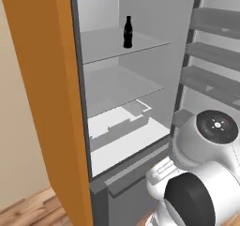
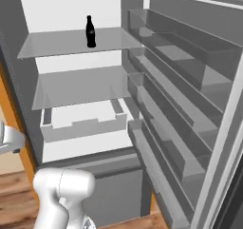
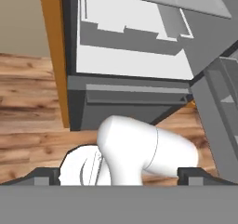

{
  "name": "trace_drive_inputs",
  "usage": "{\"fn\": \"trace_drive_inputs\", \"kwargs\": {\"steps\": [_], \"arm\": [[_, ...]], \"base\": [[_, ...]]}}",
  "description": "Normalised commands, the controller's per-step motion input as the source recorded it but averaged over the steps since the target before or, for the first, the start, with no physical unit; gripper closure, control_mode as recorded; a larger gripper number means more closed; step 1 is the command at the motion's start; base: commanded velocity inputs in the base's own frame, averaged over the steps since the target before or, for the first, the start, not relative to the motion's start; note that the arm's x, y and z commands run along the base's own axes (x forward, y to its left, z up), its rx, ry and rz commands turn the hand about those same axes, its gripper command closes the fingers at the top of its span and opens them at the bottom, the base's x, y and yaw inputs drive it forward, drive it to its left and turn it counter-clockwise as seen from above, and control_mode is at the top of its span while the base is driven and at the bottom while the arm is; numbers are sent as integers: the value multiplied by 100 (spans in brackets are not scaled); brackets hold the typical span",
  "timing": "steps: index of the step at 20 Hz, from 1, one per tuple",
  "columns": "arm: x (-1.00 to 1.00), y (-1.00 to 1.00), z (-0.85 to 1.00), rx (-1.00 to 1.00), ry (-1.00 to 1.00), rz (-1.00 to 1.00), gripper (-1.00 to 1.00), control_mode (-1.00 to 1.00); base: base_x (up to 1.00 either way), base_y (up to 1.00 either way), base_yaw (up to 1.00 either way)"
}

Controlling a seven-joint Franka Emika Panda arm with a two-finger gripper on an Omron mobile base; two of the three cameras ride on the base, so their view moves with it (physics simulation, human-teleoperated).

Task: Open the fridge, grab two sodas, and place both sodas inside the bowl with ice on the dining counter.

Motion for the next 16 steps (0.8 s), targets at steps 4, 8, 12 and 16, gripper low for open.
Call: {"fn": "trace_drive_inputs", "kwargs": {"steps": [4, 8, 12, 16], "arm": [[0, 0, 0, 0, 0, 0, -100, 100], [0, 0, 0, 0, 0, 0, -100, 100], [0, 0, 0, 0, 0, 0, -100, 100], [0, 0, 0, 0, 0, 0, -100, 100]], "base": [[42, -17, 30], [40, -17, 25], [47, -20, 21], [53, -21, 15]]}}
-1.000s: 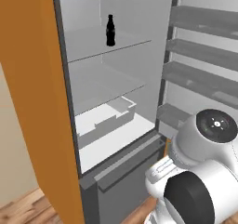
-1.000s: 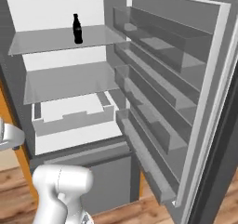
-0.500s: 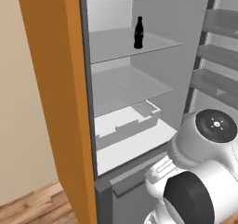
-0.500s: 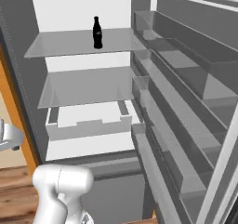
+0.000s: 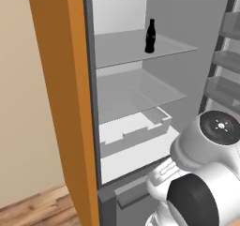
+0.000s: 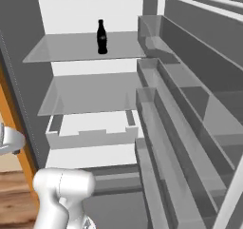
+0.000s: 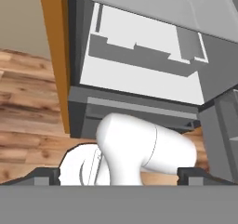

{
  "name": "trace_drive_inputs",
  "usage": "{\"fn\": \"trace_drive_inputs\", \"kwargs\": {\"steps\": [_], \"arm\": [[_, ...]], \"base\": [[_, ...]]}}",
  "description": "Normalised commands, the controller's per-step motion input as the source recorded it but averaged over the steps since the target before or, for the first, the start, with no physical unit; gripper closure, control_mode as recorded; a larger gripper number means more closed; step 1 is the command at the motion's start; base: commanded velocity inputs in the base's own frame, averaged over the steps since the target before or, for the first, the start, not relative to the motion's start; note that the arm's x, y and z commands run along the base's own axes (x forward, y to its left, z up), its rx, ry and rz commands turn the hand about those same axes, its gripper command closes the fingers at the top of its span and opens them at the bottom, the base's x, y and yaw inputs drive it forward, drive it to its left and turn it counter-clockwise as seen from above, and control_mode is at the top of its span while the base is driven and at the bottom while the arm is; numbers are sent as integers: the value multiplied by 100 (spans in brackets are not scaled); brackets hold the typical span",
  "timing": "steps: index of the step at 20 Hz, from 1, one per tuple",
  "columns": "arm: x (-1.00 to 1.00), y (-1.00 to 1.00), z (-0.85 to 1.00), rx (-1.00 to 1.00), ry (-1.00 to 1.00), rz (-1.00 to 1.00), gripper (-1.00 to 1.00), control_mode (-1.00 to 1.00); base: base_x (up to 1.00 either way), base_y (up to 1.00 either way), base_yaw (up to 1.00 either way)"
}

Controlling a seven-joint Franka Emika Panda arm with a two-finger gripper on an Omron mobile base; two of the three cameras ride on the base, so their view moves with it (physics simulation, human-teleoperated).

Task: Open the fridge, grab two sodas, and place both sodas inside the bowl with ice on the dining counter.

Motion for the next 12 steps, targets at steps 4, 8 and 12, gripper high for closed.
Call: {"fn": "trace_drive_inputs", "kwargs": {"steps": [4, 8, 12], "arm": [[0, 0, 0, 0, 0, 0, -100, 100], [0, 0, 0, 0, 0, 0, -100, 100], [0, 0, 0, 0, 0, 0, -100, 100]], "base": [[61, -16, 11], [60, -3, 10], [56, 0, 18]]}}
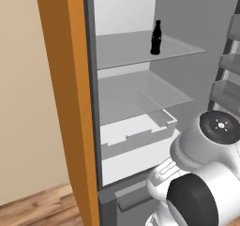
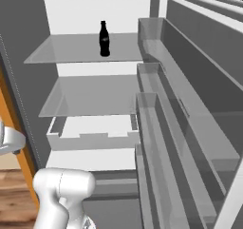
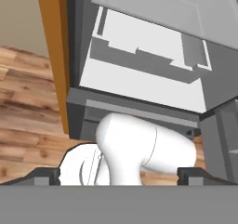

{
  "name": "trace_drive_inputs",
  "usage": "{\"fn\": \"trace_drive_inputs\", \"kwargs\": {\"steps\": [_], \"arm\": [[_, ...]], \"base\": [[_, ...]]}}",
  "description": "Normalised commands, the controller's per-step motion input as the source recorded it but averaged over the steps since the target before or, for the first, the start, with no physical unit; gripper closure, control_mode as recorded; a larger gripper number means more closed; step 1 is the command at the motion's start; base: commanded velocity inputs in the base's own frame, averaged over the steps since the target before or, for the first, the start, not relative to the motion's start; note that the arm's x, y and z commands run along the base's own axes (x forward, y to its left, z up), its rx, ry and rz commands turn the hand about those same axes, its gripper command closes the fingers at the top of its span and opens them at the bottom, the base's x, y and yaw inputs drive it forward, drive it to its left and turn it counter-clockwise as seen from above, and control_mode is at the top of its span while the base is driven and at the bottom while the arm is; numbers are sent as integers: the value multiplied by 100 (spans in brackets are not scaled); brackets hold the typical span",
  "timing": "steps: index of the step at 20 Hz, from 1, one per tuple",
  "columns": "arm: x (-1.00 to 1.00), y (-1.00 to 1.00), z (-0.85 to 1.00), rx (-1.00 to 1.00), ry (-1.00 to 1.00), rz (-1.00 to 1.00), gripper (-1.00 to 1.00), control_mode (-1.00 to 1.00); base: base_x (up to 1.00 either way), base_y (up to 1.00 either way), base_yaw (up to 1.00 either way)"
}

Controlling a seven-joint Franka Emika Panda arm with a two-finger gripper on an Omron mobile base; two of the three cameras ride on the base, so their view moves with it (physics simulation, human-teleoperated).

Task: Open the fridge, grab two sodas, and place both sodas inside the bowl with ice on the dining counter.

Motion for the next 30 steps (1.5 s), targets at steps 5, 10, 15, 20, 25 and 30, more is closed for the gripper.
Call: {"fn": "trace_drive_inputs", "kwargs": {"steps": [5, 10, 15, 20, 25, 30], "arm": [[3, -13, 7, 7, -15, 4, -100, -100], [0, -35, 45, 15, -29, 0, -100, -100], [4, -26, 48, 17, -25, -3, -100, -100], [41, -6, 56, 13, -19, -11, -100, -100], [52, 0, 62, 3, -21, -11, -100, -100], [39, -17, 61, 1, -20, -5, -100, -100]], "base": [[18, -1, 7], [0, 0, 0], [0, 0, 0], [0, 0, 0], [0, 0, 0], [0, 0, 0]]}}
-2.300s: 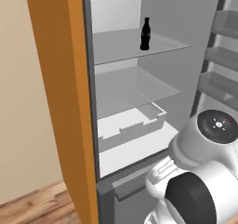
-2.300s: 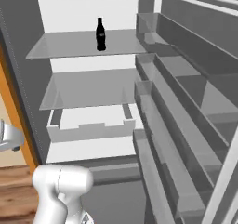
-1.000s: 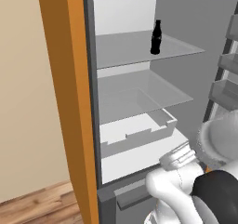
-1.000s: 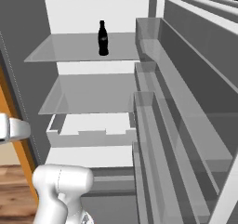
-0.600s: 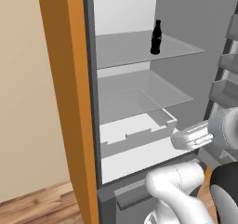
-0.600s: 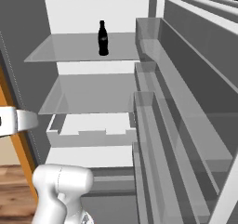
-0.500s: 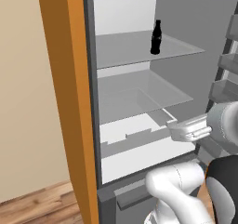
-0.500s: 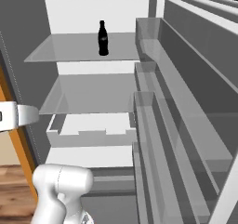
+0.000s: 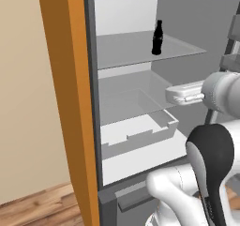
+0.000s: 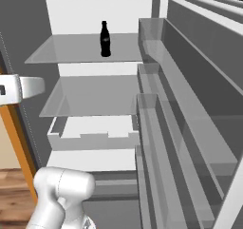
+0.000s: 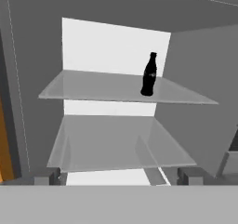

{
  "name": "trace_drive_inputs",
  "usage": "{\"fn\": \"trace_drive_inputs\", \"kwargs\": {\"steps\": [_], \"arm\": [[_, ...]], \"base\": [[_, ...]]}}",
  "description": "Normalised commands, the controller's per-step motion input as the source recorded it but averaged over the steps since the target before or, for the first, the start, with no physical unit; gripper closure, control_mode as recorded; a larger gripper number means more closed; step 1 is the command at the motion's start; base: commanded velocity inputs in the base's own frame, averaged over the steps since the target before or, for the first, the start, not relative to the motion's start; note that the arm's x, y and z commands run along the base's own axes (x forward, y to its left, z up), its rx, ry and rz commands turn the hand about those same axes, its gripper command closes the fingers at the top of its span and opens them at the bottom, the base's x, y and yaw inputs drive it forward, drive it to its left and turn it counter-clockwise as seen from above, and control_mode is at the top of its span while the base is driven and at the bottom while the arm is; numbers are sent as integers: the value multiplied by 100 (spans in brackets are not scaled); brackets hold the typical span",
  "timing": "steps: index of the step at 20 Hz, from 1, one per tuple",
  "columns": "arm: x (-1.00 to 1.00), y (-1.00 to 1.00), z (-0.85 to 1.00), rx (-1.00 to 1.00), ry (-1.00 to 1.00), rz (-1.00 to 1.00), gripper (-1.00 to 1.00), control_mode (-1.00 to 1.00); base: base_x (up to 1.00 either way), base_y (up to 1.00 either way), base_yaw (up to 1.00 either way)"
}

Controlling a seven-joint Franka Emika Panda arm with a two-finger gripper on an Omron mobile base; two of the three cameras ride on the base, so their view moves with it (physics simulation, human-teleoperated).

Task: Open the fridge, grab two sodas, and place both sodas inside the bowl with ice on the dining counter.

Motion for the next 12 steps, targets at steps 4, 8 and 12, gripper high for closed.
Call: {"fn": "trace_drive_inputs", "kwargs": {"steps": [4, 8, 12], "arm": [[13, -42, 49, 3, -21, 0, -100, -100], [10, -38, 40, 4, -21, 0, -100, -100], [36, -27, 10, 7, -5, 0, -100, -100]], "base": [[0, 0, 0], [0, 0, 0], [0, 0, 0]]}}
